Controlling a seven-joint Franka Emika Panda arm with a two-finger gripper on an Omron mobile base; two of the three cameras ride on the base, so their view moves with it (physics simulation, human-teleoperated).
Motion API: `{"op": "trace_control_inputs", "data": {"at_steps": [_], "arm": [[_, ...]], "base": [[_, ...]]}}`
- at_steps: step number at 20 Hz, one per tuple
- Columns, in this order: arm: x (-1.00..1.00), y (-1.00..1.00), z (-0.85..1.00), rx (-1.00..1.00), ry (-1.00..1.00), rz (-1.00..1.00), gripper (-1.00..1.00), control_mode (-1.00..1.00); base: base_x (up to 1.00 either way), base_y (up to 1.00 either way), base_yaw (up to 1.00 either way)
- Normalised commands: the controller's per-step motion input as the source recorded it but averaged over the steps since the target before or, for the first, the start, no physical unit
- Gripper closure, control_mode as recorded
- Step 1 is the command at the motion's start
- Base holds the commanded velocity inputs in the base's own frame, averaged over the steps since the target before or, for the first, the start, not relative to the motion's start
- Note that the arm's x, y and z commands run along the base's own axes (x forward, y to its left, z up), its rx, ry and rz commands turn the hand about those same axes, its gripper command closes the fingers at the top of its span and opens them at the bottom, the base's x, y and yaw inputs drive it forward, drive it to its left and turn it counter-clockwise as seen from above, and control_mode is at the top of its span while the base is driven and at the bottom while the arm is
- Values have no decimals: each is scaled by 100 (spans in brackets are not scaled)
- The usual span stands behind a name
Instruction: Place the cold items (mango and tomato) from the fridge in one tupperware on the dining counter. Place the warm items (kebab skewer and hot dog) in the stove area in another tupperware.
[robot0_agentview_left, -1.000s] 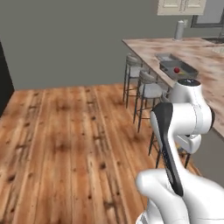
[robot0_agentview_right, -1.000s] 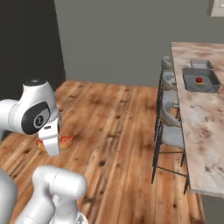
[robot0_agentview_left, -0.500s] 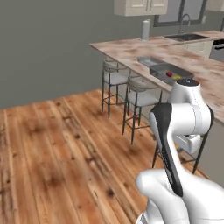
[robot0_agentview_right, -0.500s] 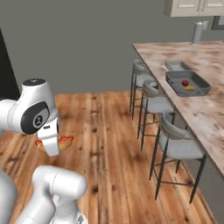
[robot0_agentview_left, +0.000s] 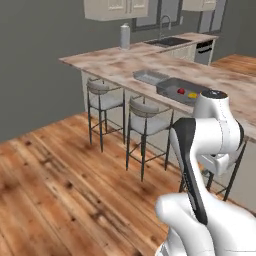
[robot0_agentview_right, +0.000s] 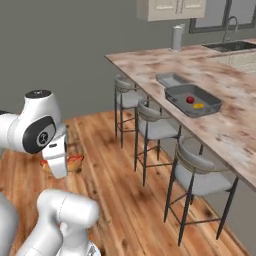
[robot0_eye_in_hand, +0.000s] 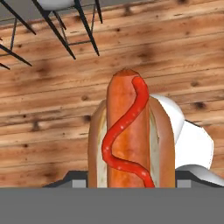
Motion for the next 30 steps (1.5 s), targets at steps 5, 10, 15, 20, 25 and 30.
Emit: {"op": "trace_control_inputs", "data": {"at_steps": [5,10,15,20,25,30], "arm": [[0,0,0,0,0,0,100,100],[0,0,0,0,0,0,100,100],[0,0,0,0,0,0,100,100],[0,0,0,0,0,0,100,100],[0,0,0,0,0,0,100,100],[0,0,0,0,0,0,100,100]], "base": [[100,79,-48],[100,84,-46],[100,87,-45],[100,92,-44],[100,91,-44],[100,94,-43]]}}
